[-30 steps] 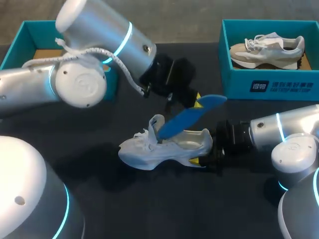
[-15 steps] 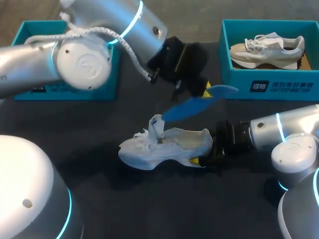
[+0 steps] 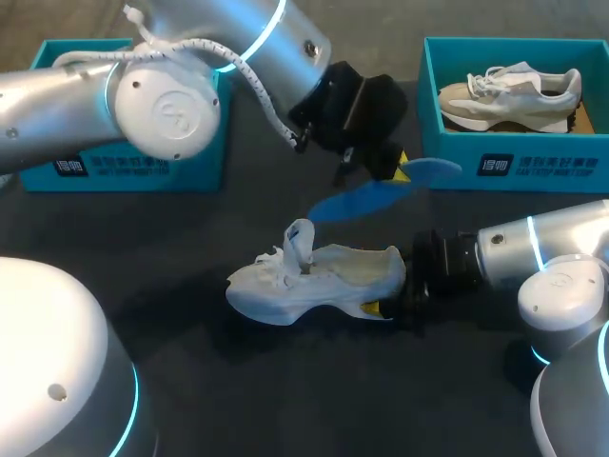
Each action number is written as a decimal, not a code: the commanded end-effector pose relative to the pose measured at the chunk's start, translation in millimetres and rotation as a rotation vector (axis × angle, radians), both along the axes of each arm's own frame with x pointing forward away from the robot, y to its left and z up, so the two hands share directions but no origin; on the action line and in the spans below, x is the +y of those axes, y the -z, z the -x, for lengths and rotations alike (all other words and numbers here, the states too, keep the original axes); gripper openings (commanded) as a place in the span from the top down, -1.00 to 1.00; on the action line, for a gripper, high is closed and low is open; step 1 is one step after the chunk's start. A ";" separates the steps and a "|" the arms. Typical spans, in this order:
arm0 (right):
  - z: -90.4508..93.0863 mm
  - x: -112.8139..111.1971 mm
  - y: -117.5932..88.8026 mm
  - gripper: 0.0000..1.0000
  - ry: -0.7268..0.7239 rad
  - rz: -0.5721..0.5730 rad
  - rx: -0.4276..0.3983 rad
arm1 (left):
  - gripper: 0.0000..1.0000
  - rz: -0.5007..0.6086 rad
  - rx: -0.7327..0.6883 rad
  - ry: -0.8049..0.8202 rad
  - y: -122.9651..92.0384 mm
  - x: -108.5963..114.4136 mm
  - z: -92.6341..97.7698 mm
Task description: Take the shoe out of the shoebox, open the shoe tongue, remove and reinsert the insole, then place the shoe into the shoebox
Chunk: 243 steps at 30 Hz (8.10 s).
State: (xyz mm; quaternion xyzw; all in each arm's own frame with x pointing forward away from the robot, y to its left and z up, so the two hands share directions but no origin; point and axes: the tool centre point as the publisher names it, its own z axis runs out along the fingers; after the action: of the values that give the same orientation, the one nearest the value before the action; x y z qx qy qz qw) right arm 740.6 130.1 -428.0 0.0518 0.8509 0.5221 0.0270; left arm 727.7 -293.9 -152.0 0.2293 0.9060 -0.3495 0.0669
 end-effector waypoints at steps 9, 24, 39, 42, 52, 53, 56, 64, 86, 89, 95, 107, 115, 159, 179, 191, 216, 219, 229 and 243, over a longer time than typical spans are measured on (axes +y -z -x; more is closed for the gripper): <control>-0.6 0.5 0.5 1.00 0.001 0.004 0.002 | 1.00 0.000 -0.001 0.000 0.7 0.1 0.1; -0.6 0.5 0.5 1.00 0.001 0.004 0.002 | 1.00 0.272 0.307 -0.128 -68.6 -6.6 23.8; -0.6 0.5 0.5 1.00 0.001 0.004 0.002 | 1.00 0.509 0.813 -0.142 -125.6 12.6 42.1; -0.6 0.5 0.5 1.00 0.001 0.004 0.002 | 1.00 0.565 0.879 -0.175 -131.7 13.6 45.9; -0.6 0.5 0.5 1.00 0.001 0.004 0.002 | 1.00 0.746 1.078 -0.281 -150.9 21.1 56.3; -0.6 0.5 0.5 1.00 0.001 0.004 0.002 | 1.00 0.756 1.078 -0.286 -151.4 22.0 57.0; -0.6 0.5 0.5 1.00 0.001 0.004 0.002 | 1.00 0.754 1.054 -0.300 -151.9 22.5 57.4; -0.6 0.5 0.5 1.00 0.001 0.004 0.002 | 1.00 0.754 1.054 -0.300 -151.9 22.5 57.4; -0.6 0.5 0.5 1.00 0.001 0.004 0.002 | 1.00 0.663 1.356 -0.322 -196.8 43.6 102.9; -0.6 0.5 0.5 1.00 0.001 0.004 0.002 | 1.00 0.629 1.398 -0.340 -207.9 54.4 120.7; -0.6 0.5 0.5 1.00 0.001 0.004 0.002 | 1.00 0.580 1.414 -0.336 -211.0 62.4 137.3; -0.6 0.5 0.5 1.00 0.001 0.004 0.002 | 1.00 0.605 1.438 -0.310 -223.7 83.8 144.6; -0.6 0.5 0.5 1.00 0.001 0.004 0.002 | 1.00 0.628 1.419 -0.281 -227.1 84.8 146.7; -2.3 -0.5 -10.3 -1.00 0.019 0.087 -0.003 | 1.00 0.645 1.346 -0.287 -228.8 83.9 147.2; 10.6 -16.8 -74.1 -1.00 0.150 0.561 0.040 | 1.00 0.645 1.346 -0.287 -228.8 83.9 147.2; 11.6 -18.7 -78.3 -1.00 0.193 0.638 0.067 | 1.00 0.645 1.346 -0.287 -228.8 83.9 147.2; 15.6 -24.4 -127.6 -1.00 0.199 1.050 0.133 | 1.00 0.645 1.346 -0.287 -228.8 83.9 147.2; 16.2 -21.9 -131.9 -1.00 0.200 1.094 0.144 | 1.00 0.645 1.346 -0.287 -228.8 83.9 147.2; 20.3 -16.4 -142.8 -1.00 0.187 1.140 0.100 | 1.00 0.645 1.346 -0.287 -228.8 83.9 147.2; 14.8 -15.5 -139.2 -1.00 0.125 1.145 0.086 | 1.00 0.645 1.346 -0.287 -228.8 83.9 147.2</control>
State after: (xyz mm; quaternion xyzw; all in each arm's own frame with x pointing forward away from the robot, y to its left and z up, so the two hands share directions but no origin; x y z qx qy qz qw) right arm 723.0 110.1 -285.9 0.0993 0.9938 -0.0062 0.0503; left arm 580.7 -208.8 77.3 -0.1839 0.6253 -0.6492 -0.3920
